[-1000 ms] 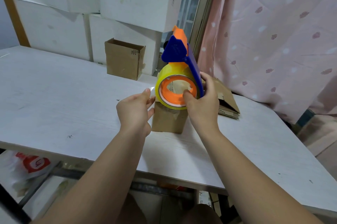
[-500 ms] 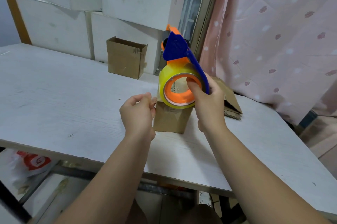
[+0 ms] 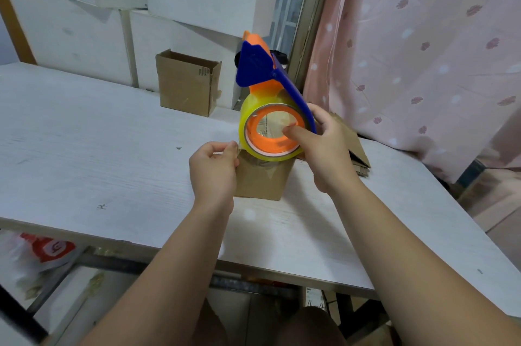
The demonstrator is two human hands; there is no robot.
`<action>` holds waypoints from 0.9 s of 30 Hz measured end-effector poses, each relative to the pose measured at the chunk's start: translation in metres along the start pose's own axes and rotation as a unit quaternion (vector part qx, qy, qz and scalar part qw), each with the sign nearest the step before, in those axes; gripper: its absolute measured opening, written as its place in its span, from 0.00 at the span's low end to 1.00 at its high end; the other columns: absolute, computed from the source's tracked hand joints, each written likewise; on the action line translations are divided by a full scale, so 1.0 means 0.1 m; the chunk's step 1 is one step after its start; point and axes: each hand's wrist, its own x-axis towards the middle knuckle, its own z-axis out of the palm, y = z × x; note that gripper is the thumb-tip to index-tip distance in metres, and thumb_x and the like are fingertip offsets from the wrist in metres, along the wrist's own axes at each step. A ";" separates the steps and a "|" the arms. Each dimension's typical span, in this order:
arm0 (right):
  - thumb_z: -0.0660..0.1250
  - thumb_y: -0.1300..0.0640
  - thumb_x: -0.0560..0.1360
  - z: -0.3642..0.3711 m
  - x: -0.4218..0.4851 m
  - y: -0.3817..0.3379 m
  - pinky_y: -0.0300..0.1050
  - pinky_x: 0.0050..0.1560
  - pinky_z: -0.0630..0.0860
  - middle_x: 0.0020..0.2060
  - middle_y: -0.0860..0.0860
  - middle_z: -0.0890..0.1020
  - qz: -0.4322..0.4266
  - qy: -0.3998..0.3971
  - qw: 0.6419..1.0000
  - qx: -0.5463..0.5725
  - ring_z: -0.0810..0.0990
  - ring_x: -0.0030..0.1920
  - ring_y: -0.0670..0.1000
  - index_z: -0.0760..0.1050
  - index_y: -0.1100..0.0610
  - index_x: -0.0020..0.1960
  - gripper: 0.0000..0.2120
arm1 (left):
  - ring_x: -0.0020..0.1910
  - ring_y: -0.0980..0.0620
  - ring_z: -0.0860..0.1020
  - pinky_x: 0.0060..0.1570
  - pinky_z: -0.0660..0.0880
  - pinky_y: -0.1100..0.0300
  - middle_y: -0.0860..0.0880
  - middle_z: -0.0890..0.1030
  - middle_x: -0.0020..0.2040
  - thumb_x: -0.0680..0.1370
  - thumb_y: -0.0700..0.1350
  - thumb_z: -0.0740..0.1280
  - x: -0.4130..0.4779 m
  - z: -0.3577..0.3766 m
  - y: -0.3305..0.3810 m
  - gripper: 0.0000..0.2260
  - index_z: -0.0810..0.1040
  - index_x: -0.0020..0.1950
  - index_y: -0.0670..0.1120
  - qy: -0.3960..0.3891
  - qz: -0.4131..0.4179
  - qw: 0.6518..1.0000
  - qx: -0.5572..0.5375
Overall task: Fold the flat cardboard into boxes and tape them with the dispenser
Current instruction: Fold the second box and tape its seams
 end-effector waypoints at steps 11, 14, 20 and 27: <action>0.70 0.60 0.72 0.05 -0.04 0.01 0.38 0.40 0.79 0.44 0.37 0.78 -0.017 0.011 1.000 -0.010 0.79 0.48 0.44 0.72 0.35 0.50 0.20 | 0.56 0.40 0.76 0.50 0.74 0.45 0.42 0.76 0.48 0.80 0.48 0.62 0.03 -0.02 -0.01 0.11 0.73 0.58 0.44 -0.061 -0.114 0.990 0.054; 0.69 0.62 0.72 0.07 -0.06 0.01 0.34 0.39 0.78 0.44 0.36 0.77 -0.033 0.003 0.999 -0.032 0.79 0.47 0.41 0.69 0.35 0.49 0.22 | 0.44 0.54 0.75 0.35 0.72 0.64 0.51 0.75 0.46 0.79 0.39 0.61 -0.03 -0.09 -0.15 0.12 0.70 0.62 0.49 0.008 0.011 0.996 0.086; 0.68 0.64 0.72 0.10 -0.07 0.02 0.34 0.40 0.77 0.45 0.37 0.77 -0.050 0.010 0.997 -0.054 0.78 0.47 0.42 0.68 0.36 0.48 0.22 | 0.55 0.68 0.74 0.54 0.70 0.75 0.65 0.75 0.56 0.78 0.37 0.61 -0.31 -0.09 -0.31 0.20 0.72 0.69 0.50 -0.063 0.221 0.971 0.072; 0.69 0.62 0.71 0.09 -0.08 0.02 0.32 0.38 0.76 0.44 0.35 0.77 -0.051 0.021 0.997 -0.059 0.78 0.47 0.40 0.68 0.36 0.48 0.22 | 0.56 0.60 0.75 0.53 0.68 0.75 0.56 0.78 0.59 0.77 0.47 0.68 -0.26 -0.09 -0.30 0.20 0.72 0.68 0.47 -0.051 0.285 0.941 0.173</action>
